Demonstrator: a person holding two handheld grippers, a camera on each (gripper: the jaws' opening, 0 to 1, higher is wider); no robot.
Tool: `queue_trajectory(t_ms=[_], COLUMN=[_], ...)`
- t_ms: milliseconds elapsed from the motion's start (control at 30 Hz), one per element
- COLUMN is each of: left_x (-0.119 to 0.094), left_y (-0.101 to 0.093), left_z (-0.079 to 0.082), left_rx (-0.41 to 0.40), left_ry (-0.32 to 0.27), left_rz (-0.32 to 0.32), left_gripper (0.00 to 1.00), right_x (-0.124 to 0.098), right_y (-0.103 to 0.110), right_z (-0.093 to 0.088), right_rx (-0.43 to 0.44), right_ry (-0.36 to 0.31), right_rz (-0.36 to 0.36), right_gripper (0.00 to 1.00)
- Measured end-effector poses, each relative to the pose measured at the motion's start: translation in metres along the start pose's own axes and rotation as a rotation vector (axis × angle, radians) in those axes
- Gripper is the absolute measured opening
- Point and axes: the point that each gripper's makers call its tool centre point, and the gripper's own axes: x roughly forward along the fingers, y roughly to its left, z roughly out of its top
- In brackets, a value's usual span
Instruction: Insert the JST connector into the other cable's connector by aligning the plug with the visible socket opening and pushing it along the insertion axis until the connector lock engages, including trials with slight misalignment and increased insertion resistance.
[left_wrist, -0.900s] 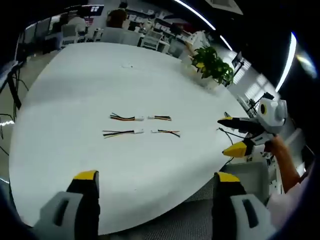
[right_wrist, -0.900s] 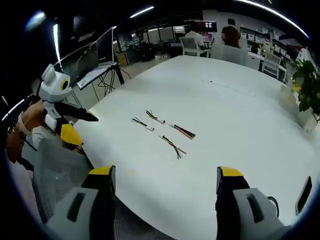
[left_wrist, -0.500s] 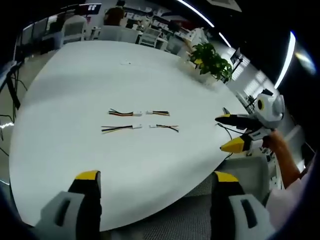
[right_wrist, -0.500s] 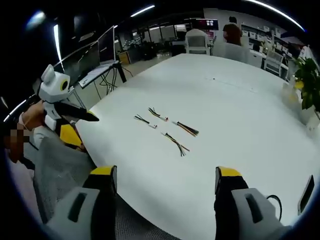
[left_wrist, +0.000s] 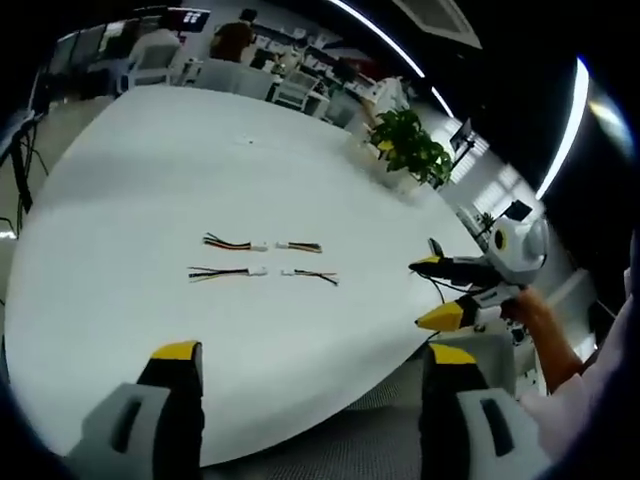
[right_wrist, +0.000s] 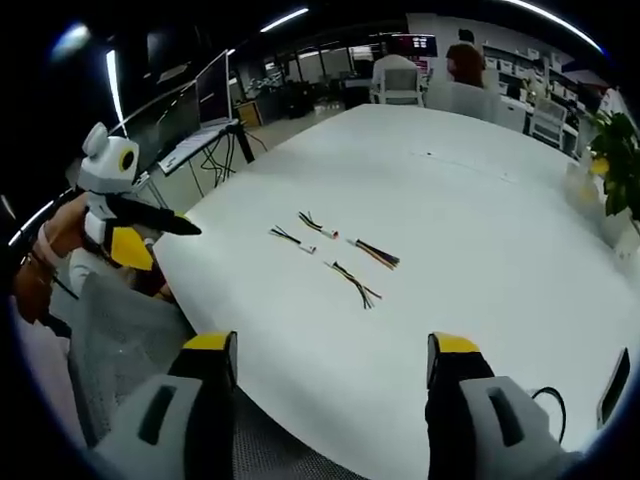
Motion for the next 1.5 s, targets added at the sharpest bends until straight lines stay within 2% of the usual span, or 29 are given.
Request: queue_trajectory(t_ms=[167,300,500,1167,1500], left_x=[-0.001,0.0,0.001,0.002,0.0], left_y=[0.001,0.007,0.005,0.008,0.02], left_z=[-0.001,-0.007,-0.011,-0.012,-0.007], left_rx=[-0.002,0.024,0.045,0.044,0.046], left_ry=[0.006,0.037,0.059,0.067,0.065], left_rz=[0.007,0.049,0.075,0.077,0.087], left_gripper=[0.89,0.88,0.87,0.85,0.84], right_x=[0.0,0.0,0.0,-0.002,-0.002], right_y=[0.002,0.002,-0.001,-0.006,-0.007], right_z=[0.003,0.004,0.004,0.009,0.014], right_rx=[-0.007,-0.012,0.005,0.024,0.022], right_ry=[-0.004,-0.004,-0.002,-0.023,-0.036], right_rz=[0.006,0.009,-0.005,-0.012,-0.015], right_gripper=[0.75,0.75,0.75,0.7,0.67])
